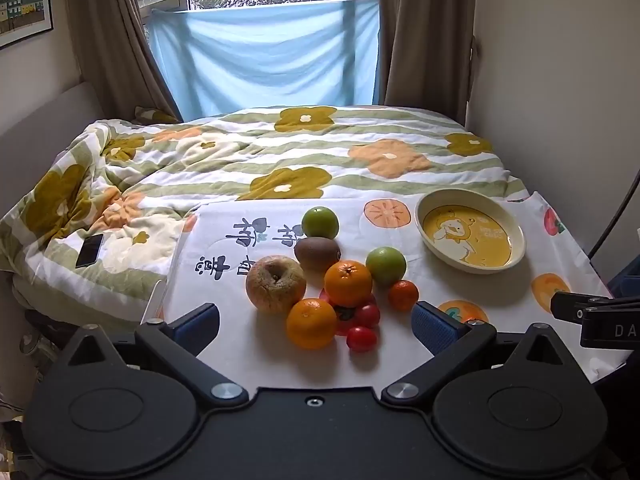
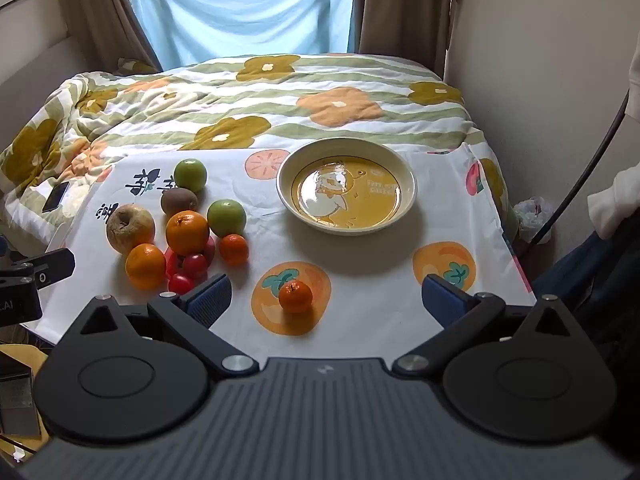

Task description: Organize fruits

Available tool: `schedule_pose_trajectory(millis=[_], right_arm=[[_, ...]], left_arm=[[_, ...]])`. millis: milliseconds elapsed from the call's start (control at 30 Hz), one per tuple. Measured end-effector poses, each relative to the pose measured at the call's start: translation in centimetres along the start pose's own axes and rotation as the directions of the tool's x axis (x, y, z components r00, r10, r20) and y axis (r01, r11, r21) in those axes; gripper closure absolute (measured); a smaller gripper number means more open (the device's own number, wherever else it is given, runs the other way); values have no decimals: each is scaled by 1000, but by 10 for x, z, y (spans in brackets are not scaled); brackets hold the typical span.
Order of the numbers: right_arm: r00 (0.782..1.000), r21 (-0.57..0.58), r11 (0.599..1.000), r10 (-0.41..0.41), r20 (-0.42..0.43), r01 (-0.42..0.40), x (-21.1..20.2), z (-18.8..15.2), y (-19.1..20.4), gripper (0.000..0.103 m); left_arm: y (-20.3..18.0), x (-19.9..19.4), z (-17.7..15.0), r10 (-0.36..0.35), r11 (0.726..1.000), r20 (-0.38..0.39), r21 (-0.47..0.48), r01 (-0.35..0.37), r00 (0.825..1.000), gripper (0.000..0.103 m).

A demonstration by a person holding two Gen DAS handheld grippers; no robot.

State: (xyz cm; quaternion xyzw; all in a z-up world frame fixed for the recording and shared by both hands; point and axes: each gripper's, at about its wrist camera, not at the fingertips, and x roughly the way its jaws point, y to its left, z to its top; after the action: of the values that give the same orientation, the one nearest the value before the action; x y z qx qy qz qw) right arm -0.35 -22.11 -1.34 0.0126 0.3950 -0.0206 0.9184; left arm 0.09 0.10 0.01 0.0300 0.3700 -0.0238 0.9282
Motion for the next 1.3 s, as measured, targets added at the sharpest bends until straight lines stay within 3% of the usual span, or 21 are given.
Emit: schedule_pose_trajectory(millis=[1300], right_arm=[[1000, 8, 1000, 11, 12, -12, -8, -6, 0, 0]], left_arm=[[1, -11, -9, 27, 1000, 13, 10, -27, 1000, 0]])
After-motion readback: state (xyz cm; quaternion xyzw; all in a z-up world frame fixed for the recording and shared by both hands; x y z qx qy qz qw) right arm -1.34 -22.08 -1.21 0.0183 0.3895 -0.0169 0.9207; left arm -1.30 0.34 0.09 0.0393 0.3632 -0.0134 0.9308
